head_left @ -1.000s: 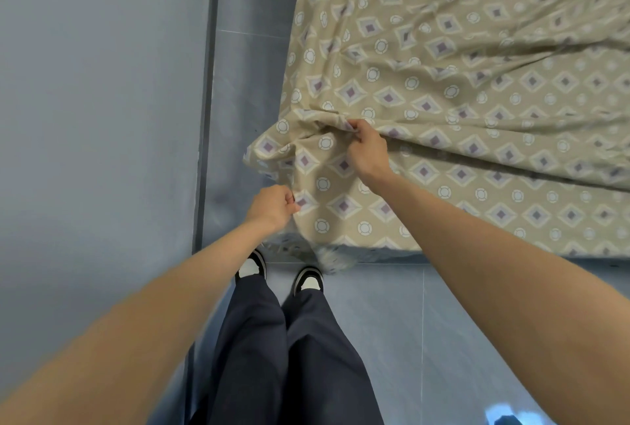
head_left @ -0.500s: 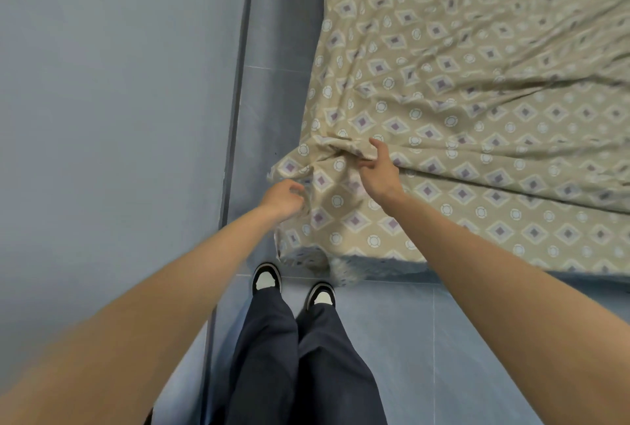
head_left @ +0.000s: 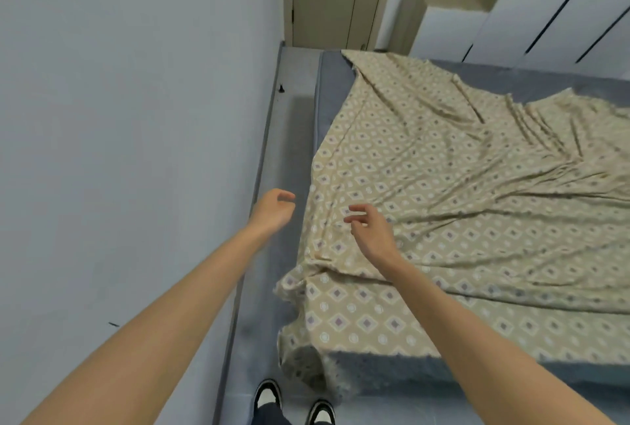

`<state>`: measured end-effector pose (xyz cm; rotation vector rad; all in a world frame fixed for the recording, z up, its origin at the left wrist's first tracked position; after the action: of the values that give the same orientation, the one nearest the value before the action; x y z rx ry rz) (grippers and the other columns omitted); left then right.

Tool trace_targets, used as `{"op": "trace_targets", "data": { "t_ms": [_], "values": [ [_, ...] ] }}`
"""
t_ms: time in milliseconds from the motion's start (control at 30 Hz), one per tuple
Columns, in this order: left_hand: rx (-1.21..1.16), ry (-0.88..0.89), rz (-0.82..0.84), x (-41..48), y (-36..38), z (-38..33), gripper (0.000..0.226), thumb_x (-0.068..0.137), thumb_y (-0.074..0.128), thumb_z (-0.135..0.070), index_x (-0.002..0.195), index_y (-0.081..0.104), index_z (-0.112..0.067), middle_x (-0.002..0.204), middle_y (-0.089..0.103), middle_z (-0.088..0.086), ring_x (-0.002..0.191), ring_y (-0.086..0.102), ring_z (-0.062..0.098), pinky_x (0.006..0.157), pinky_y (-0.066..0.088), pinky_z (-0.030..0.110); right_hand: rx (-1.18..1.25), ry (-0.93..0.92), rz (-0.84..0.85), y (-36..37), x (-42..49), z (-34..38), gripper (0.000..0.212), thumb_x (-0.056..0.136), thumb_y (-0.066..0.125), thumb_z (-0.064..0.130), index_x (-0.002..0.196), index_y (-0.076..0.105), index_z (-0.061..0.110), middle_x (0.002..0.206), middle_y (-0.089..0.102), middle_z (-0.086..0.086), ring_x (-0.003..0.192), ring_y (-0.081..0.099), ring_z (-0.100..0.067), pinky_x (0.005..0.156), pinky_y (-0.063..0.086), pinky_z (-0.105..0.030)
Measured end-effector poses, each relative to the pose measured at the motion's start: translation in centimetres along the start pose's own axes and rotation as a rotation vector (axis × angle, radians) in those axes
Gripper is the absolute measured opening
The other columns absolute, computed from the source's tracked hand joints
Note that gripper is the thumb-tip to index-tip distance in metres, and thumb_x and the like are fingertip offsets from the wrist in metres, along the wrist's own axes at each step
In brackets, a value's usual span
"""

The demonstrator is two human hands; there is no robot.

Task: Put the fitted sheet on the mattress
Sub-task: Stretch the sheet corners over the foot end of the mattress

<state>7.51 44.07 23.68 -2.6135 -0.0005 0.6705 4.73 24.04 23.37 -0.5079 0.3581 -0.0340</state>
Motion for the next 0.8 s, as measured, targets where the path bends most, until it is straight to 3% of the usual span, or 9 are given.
{"op": "trace_targets", "data": {
  "t_ms": [67, 200, 267, 433, 600, 733, 800],
  "values": [
    [-0.068, 0.055, -0.031, -1.5, -1.3, -3.3, 0.027, 0.093, 0.050, -0.018, 0.119, 0.058, -0.016, 0.124, 0.061, 0.006, 0.110, 0.061, 0.028, 0.096, 0.050, 0.040, 0.034, -0.028, -0.022, -1.6, -0.8, 2.4, 0.034, 0.095, 0.040, 0.006, 0.125, 0.052, 0.016, 0.113, 0.066, 0.000, 0.087, 0.061, -0.013, 0.069, 0.049, -0.022],
    [-0.253, 0.143, -0.045, -4.3, -4.5, -10.3, 0.025, 0.095, 0.050, -0.015, 0.119, 0.057, -0.014, 0.117, 0.060, 0.002, 0.090, 0.060, 0.017, 0.072, 0.050, 0.025, 0.079, -0.119, -0.096, -5.0, -2.1, 8.2, 0.031, 0.094, 0.043, 0.008, 0.121, 0.055, 0.018, 0.105, 0.067, 0.005, 0.098, 0.063, -0.017, 0.078, 0.050, -0.028],
    [-0.360, 0.145, -0.012, -5.3, -5.5, -12.3, 0.023, 0.097, 0.048, -0.015, 0.118, 0.057, -0.015, 0.114, 0.061, 0.000, 0.091, 0.061, 0.017, 0.074, 0.050, 0.022, 0.101, -0.150, -0.123, -6.0, -2.3, 10.2, 0.030, 0.093, 0.043, 0.006, 0.118, 0.056, 0.017, 0.101, 0.068, 0.006, 0.096, 0.064, -0.018, 0.078, 0.050, -0.028],
    [-0.350, 0.229, 0.028, -5.1, -9.3, -15.9, 0.022, 0.098, 0.046, -0.014, 0.117, 0.057, -0.016, 0.109, 0.062, -0.002, 0.094, 0.062, 0.017, 0.084, 0.051, 0.028, 0.162, -0.238, -0.208, -6.7, -1.9, 15.3, 0.029, 0.092, 0.044, 0.005, 0.110, 0.057, 0.021, 0.099, 0.069, 0.006, 0.096, 0.064, -0.018, 0.082, 0.052, -0.034],
    [-0.323, 0.249, 0.021, -2.7, -11.2, -17.9, 0.025, 0.098, 0.046, -0.014, 0.120, 0.057, -0.014, 0.110, 0.062, -0.002, 0.095, 0.061, 0.017, 0.081, 0.051, 0.025, 0.233, -0.246, -0.263, -6.9, 0.0, 17.9, 0.027, 0.092, 0.044, 0.004, 0.109, 0.057, 0.020, 0.102, 0.068, 0.004, 0.094, 0.064, -0.021, 0.068, 0.050, -0.028],
    [-0.327, 0.255, 0.024, -0.1, -11.5, -19.9, 0.020, 0.097, 0.047, -0.014, 0.114, 0.057, -0.017, 0.110, 0.061, -0.002, 0.095, 0.061, 0.016, 0.078, 0.051, 0.023, 0.237, -0.229, -0.273, -7.4, 2.5, 19.0, 0.027, 0.092, 0.045, 0.007, 0.111, 0.058, 0.021, 0.104, 0.067, 0.007, 0.095, 0.063, -0.018, 0.076, 0.049, -0.030],
    [-0.340, 0.252, 0.026, 1.7, -11.4, -21.1, 0.018, 0.098, 0.046, -0.013, 0.111, 0.056, -0.018, 0.110, 0.061, -0.002, 0.095, 0.061, 0.016, 0.081, 0.052, 0.026, 0.238, -0.219, -0.277, -7.8, 4.6, 19.5, 0.027, 0.092, 0.045, 0.009, 0.111, 0.058, 0.022, 0.106, 0.067, 0.007, 0.095, 0.062, -0.016, 0.073, 0.050, -0.028]
  ]
}}
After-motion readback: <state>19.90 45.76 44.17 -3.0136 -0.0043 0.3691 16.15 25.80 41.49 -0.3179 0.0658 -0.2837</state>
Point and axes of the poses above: each hand's wrist, its own x-axis towards the middle knuckle, its own y-axis out of the palm, z = x × y, the point moved 6 cm from there along x, towards the middle knuckle
